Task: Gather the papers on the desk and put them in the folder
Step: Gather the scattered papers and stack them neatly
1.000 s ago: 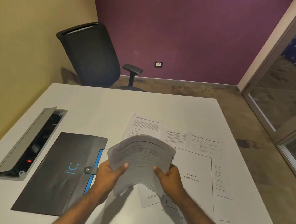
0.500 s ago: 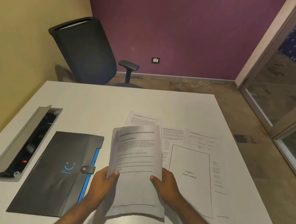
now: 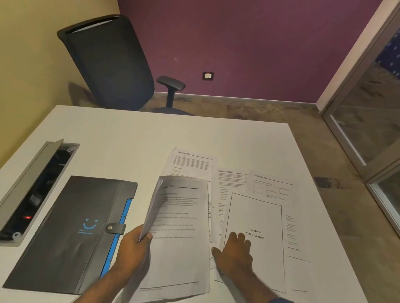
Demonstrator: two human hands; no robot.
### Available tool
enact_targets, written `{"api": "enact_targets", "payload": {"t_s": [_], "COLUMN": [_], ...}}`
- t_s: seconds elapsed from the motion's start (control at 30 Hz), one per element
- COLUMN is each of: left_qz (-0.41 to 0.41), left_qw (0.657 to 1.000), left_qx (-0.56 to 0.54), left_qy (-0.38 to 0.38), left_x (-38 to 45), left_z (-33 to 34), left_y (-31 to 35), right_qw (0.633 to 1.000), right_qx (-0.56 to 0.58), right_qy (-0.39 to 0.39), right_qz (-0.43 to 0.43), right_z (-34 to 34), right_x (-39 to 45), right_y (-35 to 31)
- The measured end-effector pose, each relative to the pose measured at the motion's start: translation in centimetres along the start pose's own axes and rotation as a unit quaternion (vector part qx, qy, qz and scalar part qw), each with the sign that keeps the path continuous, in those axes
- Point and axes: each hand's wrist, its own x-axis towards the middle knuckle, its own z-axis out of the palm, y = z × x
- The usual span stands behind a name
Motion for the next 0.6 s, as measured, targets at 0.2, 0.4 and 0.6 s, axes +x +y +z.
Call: {"api": "enact_targets", "payload": {"t_s": [0.2,0.4,0.6], "left_qz": [-0.050,-0.087,-0.096], "left_qw": [0.999,0.996,0.995], "left_qx": [-0.001,-0.014,-0.002], "left_qy": [0.007,0.010,-0.016], "left_x": [0.7,1.0,1.6], "left_z": [-0.7,-1.2,-1.2], "left_y": [-1.1,-2.2,-2.1], "right_qw": [0.993,0.991,0.998], "right_qx": [-0.088,-0.100,-0.027], "right_qy": [0.019,0.004,0.040], "right_qz": [0.075,0.092,0.032], "right_z": [1.7,2.0,1.0], "right_x": [0.1,0.6,1.3], "right_y": [-0.1,-0.8,-0.3]}}
